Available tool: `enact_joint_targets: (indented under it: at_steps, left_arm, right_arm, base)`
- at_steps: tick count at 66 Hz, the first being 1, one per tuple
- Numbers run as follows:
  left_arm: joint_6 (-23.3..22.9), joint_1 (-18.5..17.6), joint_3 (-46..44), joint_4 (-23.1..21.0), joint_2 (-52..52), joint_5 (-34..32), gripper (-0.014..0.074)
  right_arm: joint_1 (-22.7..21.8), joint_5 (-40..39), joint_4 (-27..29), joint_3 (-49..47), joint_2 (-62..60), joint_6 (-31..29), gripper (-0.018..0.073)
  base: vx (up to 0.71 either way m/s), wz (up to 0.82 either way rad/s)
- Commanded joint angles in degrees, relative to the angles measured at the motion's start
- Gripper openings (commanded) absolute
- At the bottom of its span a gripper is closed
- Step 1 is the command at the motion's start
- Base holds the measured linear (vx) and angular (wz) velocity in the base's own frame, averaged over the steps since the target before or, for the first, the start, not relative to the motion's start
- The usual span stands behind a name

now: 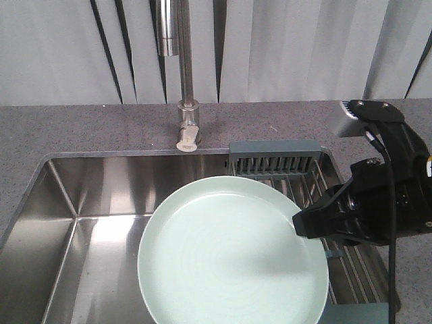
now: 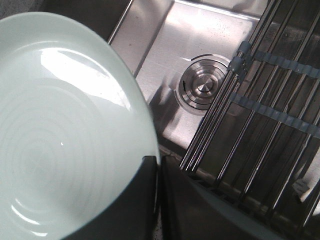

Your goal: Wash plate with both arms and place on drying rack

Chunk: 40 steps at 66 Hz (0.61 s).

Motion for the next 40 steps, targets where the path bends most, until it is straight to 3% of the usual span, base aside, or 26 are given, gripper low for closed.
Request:
enact_joint_targets:
  at_steps: [1, 40]
  left_arm:
    - [-0.7, -0.13, -1.31, -0.13, -1.56, -2.64, 0.0495]
    - [-0.7, -0.13, -1.31, -0.13, -2.12, -2.65, 0.0495]
  right_arm:
    - [0.14, -2.11, 1.99, -1.46, -1.21, -0.55, -0.0008]
    - [0.14, -2.1, 1.99, -1.46, -1.21, -0.55, -0.0008]
  base:
    - [0.0, 0.0]
    - [0.0, 0.0]
